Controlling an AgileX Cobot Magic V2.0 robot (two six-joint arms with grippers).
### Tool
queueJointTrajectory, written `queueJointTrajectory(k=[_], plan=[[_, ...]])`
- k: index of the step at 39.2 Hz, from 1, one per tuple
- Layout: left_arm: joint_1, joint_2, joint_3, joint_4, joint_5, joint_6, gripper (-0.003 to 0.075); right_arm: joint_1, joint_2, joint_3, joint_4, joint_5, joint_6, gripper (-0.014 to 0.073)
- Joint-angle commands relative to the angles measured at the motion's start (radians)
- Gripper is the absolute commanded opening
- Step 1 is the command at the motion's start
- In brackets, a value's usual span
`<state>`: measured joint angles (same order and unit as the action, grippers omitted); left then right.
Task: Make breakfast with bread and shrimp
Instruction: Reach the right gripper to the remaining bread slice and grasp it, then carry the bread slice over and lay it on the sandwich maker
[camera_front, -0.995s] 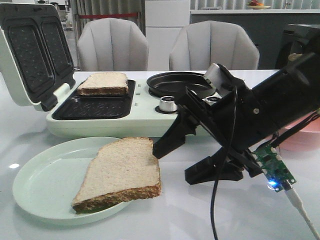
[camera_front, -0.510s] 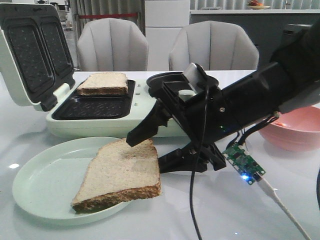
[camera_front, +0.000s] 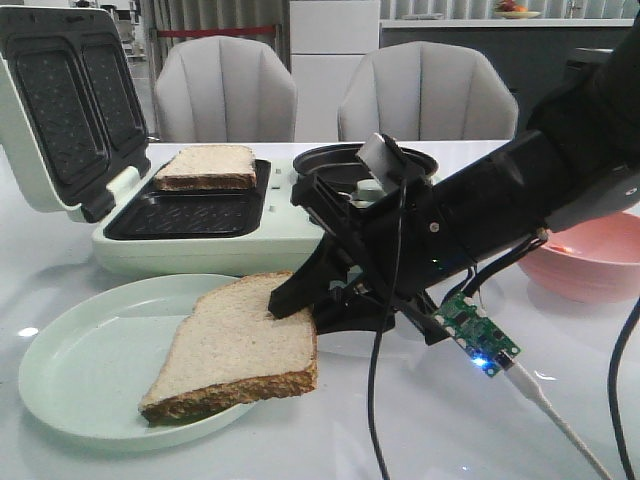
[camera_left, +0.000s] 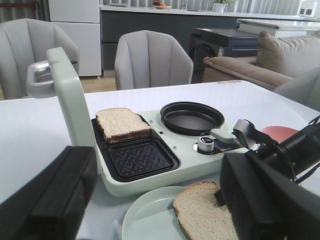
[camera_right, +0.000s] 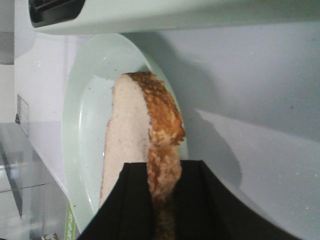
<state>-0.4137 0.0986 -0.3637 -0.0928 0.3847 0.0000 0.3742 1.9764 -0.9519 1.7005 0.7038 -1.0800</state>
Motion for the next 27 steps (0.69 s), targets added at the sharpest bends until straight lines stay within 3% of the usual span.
queueJointTrajectory(k=[1, 15, 27], plan=[[-0.007, 0.011, -0.023, -0.011, -0.081, -0.011, 0.0572, -0.027, -0.083, -0.023, 0.027, 0.119, -0.037, 0.0148], [-0.007, 0.011, -0.023, -0.011, -0.081, -0.011, 0.0572, -0.053, -0.183, -0.106, 0.028, 0.232, -0.049, 0.0148], [-0.007, 0.011, -0.023, -0.011, -0.081, -0.011, 0.0572, 0.004, -0.162, -0.328, 0.103, 0.023, -0.049, 0.0148]])
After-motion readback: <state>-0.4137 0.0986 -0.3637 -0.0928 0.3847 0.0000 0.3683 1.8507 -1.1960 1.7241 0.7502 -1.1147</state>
